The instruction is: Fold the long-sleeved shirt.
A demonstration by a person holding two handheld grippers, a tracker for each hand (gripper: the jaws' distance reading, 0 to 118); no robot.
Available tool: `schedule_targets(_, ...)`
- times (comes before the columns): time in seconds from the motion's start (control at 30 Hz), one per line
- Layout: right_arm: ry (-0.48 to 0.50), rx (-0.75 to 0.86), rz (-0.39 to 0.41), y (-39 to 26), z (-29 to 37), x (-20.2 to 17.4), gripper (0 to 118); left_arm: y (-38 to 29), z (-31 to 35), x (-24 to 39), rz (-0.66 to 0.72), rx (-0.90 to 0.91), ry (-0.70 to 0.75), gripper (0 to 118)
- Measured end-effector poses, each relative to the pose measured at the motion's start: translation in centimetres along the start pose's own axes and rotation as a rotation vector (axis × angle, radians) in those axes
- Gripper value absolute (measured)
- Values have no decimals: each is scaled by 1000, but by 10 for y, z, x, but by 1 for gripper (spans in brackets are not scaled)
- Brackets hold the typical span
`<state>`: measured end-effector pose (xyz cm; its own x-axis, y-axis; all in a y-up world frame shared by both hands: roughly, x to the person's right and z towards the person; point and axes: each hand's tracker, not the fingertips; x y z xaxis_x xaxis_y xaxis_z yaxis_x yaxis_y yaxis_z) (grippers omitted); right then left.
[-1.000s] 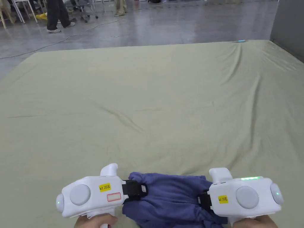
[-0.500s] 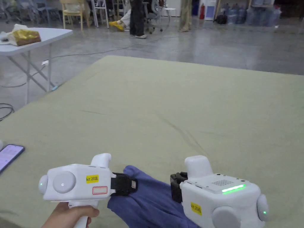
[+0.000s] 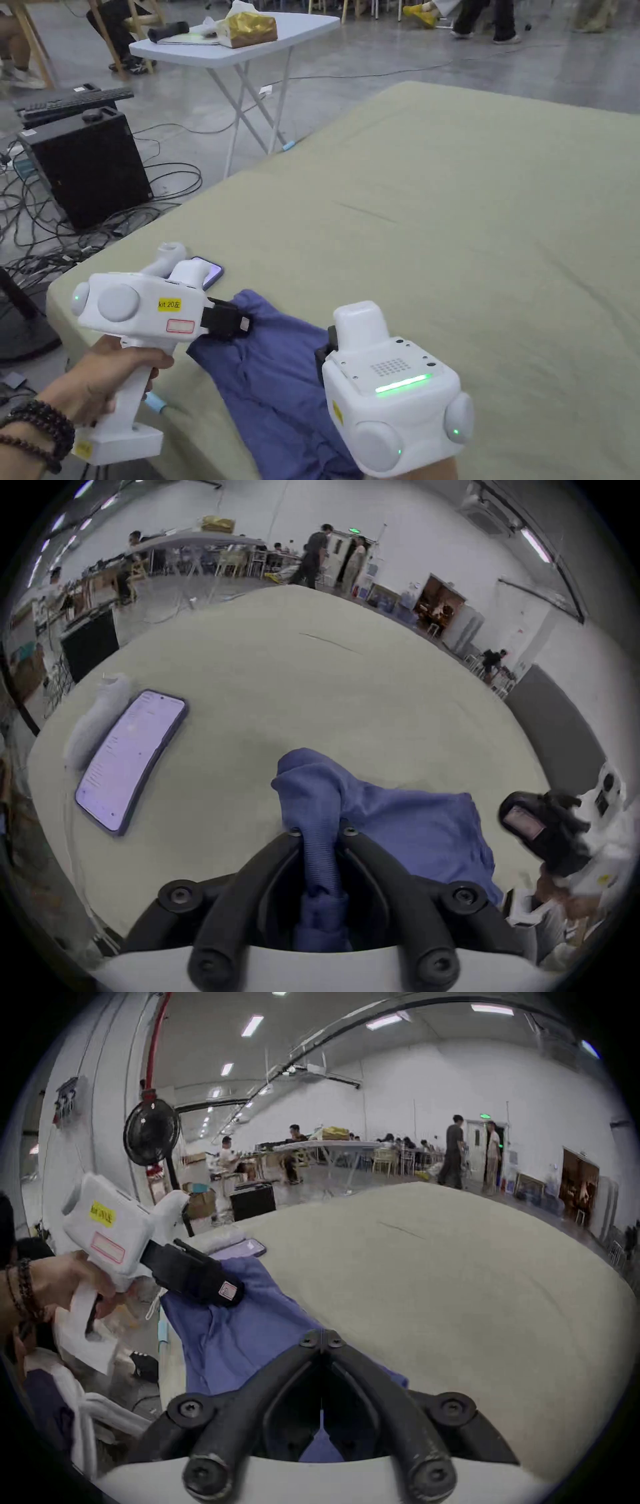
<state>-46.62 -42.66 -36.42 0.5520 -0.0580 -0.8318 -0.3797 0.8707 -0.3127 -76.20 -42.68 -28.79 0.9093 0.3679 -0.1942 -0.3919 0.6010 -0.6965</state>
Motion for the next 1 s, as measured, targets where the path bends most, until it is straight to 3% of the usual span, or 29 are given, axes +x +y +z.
schedule_targets(0.03,5,-6,-1,0,-4,1,0,-3,-3,3,-21,10,11,9)
schedule_targets(0.1,2,-7,-7,-1,-5,4,0,-4,-4,9,-65,62,81,70)
schedule_targets(0.13,1,-6,-6,0,-3,5,0,-4,-3,11,-77,65,107,94)
schedule_targets(0.17,1,-5,5,1,0,8,0,-3,-1,7,-86,90,119,99)
schedule_targets(0.27,-8,19,-16,8,23,22,0,2,15,18,-65,136,131,99)
schedule_targets(0.33,-14,54,-53,14,50,37,0,3,31,37,-49,173,96,98)
schedule_targets(0.37,-30,73,-73,18,68,46,0,3,40,53,-42,204,63,84)
schedule_targets(0.4,-49,81,-80,22,88,56,0,2,48,73,-38,259,49,49)
schedule_targets(0.43,-59,91,-81,26,105,66,0,3,59,98,-73,302,51,0)
schedule_targets(0.5,-150,122,-88,36,150,92,0,0,71,160,-152,426,58,0)
schedule_targets(0.67,-364,223,-70,54,272,151,0,1,84,308,-231,510,-125,0)
schedule_targets(0.77,-505,273,-81,54,351,183,0,2,81,386,-324,588,-152,0)
schedule_targets(0.9,-665,317,-145,37,446,216,0,-11,79,484,-298,627,-203,0)
schedule_targets(1.0,-772,316,-138,13,496,236,0,-27,78,538,-292,689,-296,0)
